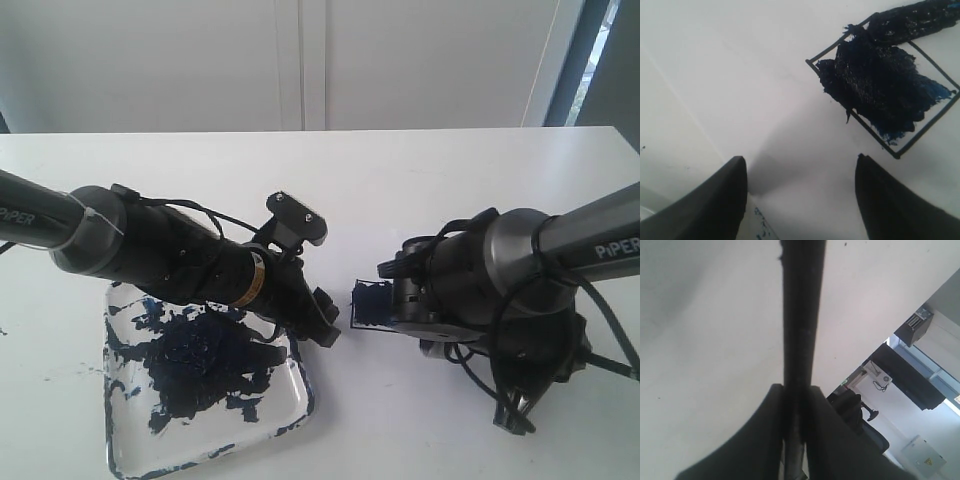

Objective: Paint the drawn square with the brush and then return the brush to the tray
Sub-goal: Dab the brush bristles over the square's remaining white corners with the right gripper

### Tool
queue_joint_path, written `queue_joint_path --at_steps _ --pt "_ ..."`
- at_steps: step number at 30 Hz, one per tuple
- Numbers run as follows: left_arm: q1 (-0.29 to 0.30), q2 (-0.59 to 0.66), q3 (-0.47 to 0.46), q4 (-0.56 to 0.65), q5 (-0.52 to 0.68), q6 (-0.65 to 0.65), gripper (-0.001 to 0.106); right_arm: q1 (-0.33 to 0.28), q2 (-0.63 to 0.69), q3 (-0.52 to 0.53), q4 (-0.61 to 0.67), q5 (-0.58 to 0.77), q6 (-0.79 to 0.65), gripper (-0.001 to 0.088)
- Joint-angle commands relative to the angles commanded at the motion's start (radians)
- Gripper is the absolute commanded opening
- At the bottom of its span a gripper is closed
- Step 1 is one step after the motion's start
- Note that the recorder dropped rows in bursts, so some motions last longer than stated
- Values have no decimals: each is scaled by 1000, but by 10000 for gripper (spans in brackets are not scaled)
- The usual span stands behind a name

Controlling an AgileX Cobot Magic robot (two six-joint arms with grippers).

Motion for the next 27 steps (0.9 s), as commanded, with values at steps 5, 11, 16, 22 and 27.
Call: queue_joint_path --at_steps 5,11,16,22,27 --pt "0 0 0 0 0 0 659 2 0 0 16 0 -13 0" --pt "0 0 0 0 0 0 659 2 0 0 24 0 -15 0" --pt "0 0 0 0 0 0 659 4 -4 0 63 0 -42 0" --pt "0 0 0 0 2 0 659 68 -4 0 94 0 -63 0" --pt "0 0 0 0 2 0 659 80 -4 0 89 0 -63 0"
